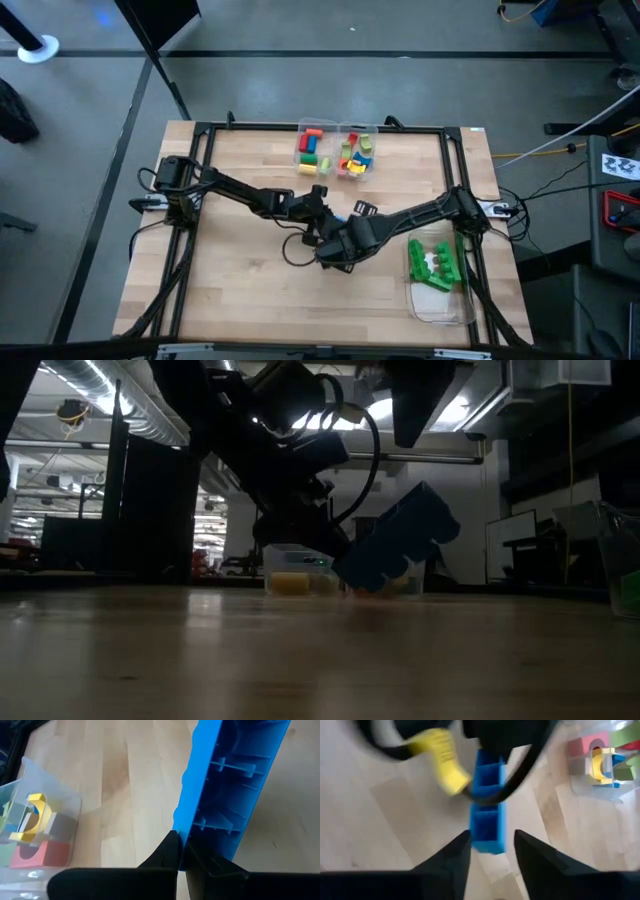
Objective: Sort blocks by size
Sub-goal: Put the blue 4 stud game piece into the bottom transparent bin
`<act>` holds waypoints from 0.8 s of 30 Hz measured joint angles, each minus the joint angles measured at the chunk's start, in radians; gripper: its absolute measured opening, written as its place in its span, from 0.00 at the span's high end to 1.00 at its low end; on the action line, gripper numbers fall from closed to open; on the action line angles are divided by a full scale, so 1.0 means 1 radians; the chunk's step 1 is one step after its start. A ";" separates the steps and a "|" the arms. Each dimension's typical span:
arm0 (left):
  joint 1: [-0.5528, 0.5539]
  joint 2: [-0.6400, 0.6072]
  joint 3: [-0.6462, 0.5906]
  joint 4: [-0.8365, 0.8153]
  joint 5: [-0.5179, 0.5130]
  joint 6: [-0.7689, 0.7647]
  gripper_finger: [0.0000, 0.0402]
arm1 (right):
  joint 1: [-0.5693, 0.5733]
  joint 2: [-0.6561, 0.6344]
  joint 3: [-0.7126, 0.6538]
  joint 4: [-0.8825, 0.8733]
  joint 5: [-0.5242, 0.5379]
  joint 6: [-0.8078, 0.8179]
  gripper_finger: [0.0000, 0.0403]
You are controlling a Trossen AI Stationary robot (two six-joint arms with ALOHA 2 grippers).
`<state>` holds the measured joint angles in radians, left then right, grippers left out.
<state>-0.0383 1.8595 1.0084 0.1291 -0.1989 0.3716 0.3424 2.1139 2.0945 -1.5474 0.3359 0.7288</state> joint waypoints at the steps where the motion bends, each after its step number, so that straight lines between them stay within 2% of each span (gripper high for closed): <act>1: -0.003 0.000 0.000 0.000 0.000 0.002 0.99 | -0.007 0.000 0.000 -0.004 -0.002 0.000 0.61; 5: -0.015 0.000 0.000 0.000 0.000 0.002 0.99 | -0.035 0.000 -0.001 -0.026 -0.042 0.000 0.50; 9: -0.022 0.000 0.000 0.001 0.000 -0.003 0.99 | -0.045 0.000 -0.035 -0.023 -0.061 0.000 0.44; 19: -0.026 0.000 0.000 0.008 -0.003 -0.009 0.99 | -0.042 -0.001 -0.142 -0.016 -0.093 -0.001 0.43; 24: -0.028 0.000 0.000 0.007 -0.003 -0.010 0.99 | -0.042 -0.001 -0.151 -0.015 -0.097 -0.001 0.43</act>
<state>-0.0662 1.8595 1.0084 0.1364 -0.2016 0.3618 0.3008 2.1132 1.9438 -1.5627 0.2386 0.7277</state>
